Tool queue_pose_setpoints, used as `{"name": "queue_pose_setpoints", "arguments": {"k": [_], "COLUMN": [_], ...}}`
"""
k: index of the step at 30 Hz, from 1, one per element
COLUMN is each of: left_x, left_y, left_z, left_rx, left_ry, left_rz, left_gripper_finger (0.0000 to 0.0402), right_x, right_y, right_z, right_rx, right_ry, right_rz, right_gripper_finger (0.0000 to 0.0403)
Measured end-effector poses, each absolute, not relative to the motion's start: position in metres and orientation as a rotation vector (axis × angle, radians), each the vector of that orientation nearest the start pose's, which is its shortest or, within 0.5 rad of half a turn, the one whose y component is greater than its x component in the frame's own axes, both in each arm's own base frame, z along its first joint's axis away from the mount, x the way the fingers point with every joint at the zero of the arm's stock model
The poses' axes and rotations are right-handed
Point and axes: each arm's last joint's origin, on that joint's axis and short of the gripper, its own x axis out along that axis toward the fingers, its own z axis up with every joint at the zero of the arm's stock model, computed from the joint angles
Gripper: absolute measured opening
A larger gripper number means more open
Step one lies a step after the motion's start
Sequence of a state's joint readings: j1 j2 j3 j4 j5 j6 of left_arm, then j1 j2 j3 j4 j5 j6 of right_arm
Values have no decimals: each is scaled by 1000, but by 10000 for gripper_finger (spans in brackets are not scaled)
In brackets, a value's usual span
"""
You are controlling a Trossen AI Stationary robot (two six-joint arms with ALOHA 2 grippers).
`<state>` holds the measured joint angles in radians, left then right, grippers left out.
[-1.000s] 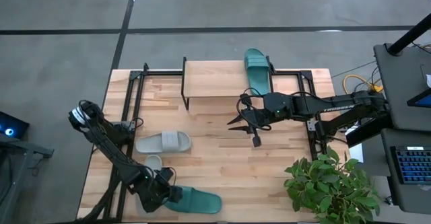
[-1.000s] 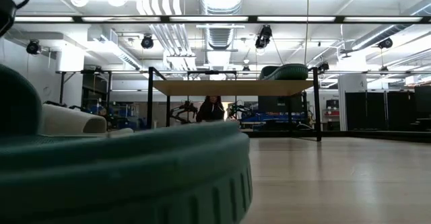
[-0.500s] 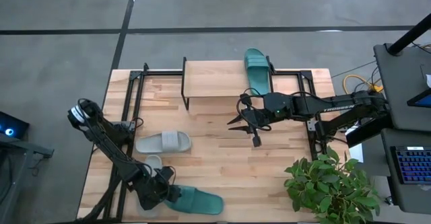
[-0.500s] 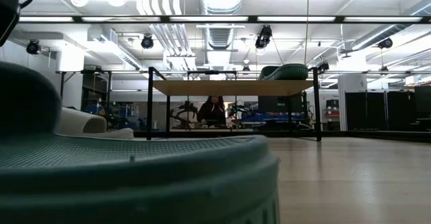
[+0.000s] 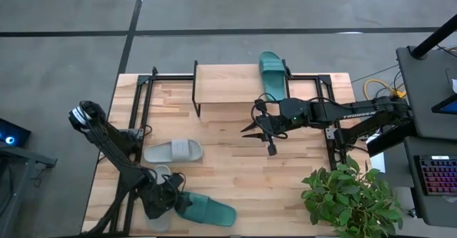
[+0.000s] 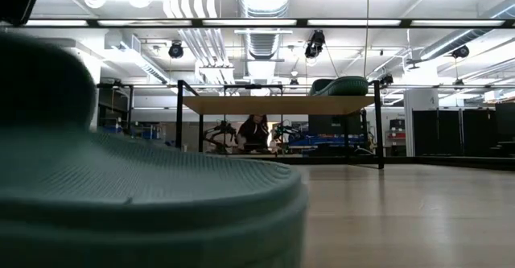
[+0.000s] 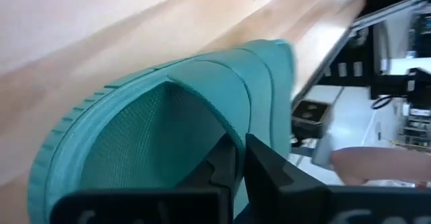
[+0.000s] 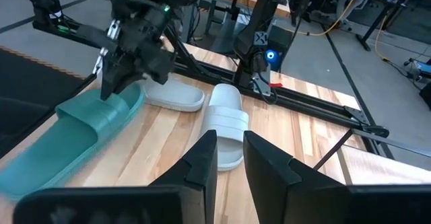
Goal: Pick and place slides into the shelf
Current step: Put the green slide on the shelf
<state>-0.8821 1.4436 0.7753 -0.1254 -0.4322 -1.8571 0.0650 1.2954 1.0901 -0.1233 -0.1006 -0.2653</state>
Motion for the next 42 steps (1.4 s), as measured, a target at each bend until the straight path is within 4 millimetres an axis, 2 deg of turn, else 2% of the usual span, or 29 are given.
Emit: {"name": "queue_pose_setpoints", "arguments": {"k": [6,12,17,21,26,31,34,42], "left_x": [187,176,166,158,150,143,139,130], "left_y": [-191,-163,-141,-127,-115,-108,-104,-94], "left_z": [224,244,263,280,293,302,306,317], "left_rx": [-1203,-1016,-858,-705,-571,-517,-498,-503], "left_ry": [659,615,521,416,344,308,284,206], "left_rz": [184,211,197,180,168,146,147,168], "left_gripper_finger": [1,0,0,0,0,0,0,0], "right_x": [291,291,291,293,292,290,289,285], "right_y": [22,22,22,26,44,55,62,75], "right_z": [335,336,337,344,351,351,350,350], "right_rx": [-259,-283,-409,-534,-684,-831,-889,-1091], "right_ry": [302,299,271,168,49,87,97,82], "right_rz": [207,210,229,276,342,230,211,215], "right_gripper_finger": [65,66,66,69,114,187,216,230]}}
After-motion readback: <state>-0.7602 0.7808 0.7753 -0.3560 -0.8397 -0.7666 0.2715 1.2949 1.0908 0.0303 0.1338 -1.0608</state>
